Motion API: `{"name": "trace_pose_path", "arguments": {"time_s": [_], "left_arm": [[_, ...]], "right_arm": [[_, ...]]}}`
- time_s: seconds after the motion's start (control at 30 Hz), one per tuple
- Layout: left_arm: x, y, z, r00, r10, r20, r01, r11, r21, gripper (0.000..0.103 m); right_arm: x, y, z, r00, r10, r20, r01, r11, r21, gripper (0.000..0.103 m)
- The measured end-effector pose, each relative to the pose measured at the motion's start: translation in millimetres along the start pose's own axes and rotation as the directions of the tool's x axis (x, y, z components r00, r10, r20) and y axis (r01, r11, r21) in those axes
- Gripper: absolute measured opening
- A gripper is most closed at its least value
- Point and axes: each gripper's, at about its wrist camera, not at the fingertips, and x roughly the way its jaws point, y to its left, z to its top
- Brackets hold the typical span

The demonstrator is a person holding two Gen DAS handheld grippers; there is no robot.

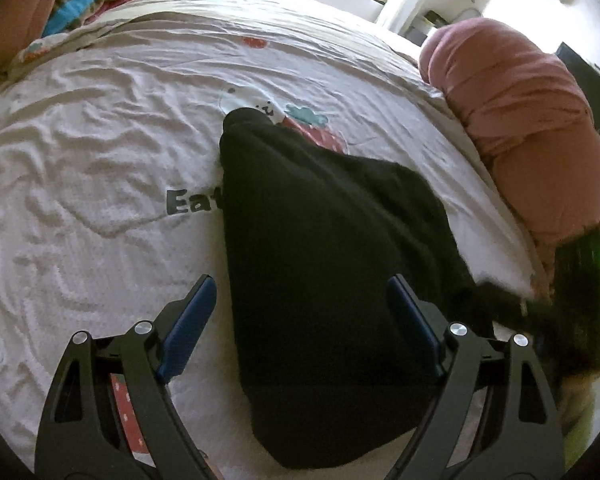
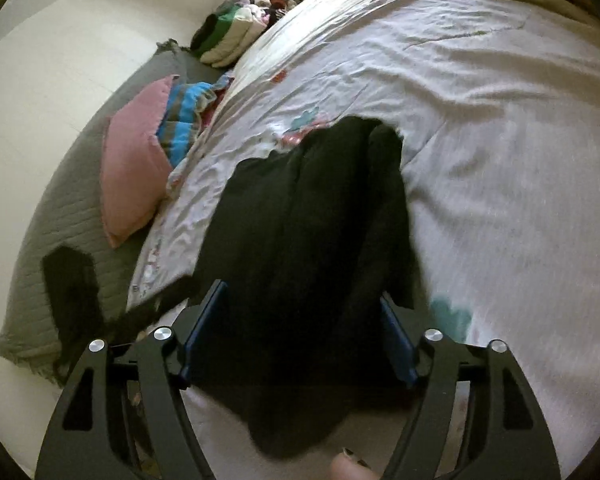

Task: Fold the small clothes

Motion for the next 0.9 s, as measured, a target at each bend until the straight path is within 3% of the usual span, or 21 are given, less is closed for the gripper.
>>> {"name": "trace_pose_path", "arguments": {"time_s": [0.23, 0.27, 0.3, 0.33, 0.43, 0.6, 0.77, 0.9], "left_arm": [[-1.1, 2.4, -8.5, 1.000, 0.001, -0.009, -0.001, 1.000, 0.022, 0.079], [-1.6, 3.6, -9.1, 1.000, 0.002, -0.010, -0.001, 1.000, 0.023, 0.079], [-1.8, 4.4, -9.3, 1.000, 0.001, -0.009, -0.001, 1.000, 0.024, 0.079], [-2.1, 5.4, -9.4, 1.000, 0.003, -0.009, -0.003, 1.000, 0.026, 0.079], [-3.9, 6.5, -9.7, 1.000, 0.011, 0.001, -0.011, 1.000, 0.028, 0.079], [-4.7, 6.2, -8.7, 1.000, 0.027, 0.007, -0.027, 0.999, 0.029, 0.079], [-1.5, 3.3, -12.3, 1.000, 0.015, -0.013, -0.014, 0.999, 0.042, 0.079], [0.2, 1.2, -18.2, 1.000, 0.003, -0.020, -0.002, 0.999, 0.053, 0.079]], "right_arm": [[24.9, -6.4, 35.7, 0.998, -0.056, -0.021, 0.055, 0.998, -0.009, 0.048], [28.9, -4.6, 38.5, 0.997, -0.078, -0.025, 0.077, 0.997, -0.024, 0.039], [32.2, -3.2, 39.9, 0.995, -0.098, -0.029, 0.097, 0.995, -0.036, 0.023], [34.1, 3.9, 41.9, 0.992, -0.119, -0.029, 0.117, 0.991, -0.072, 0.016], [29.6, 32.7, 47.2, 0.988, -0.150, 0.024, 0.152, 0.970, -0.190, 0.014], [19.8, 62.7, 56.8, 0.986, -0.118, 0.116, 0.148, 0.940, -0.308, 0.013], [36.1, 19.3, 52.8, 0.975, -0.208, 0.075, 0.220, 0.946, -0.238, 0.013], [34.8, -5.7, 40.5, 0.981, -0.179, 0.078, 0.189, 0.970, -0.150, 0.013]]}}
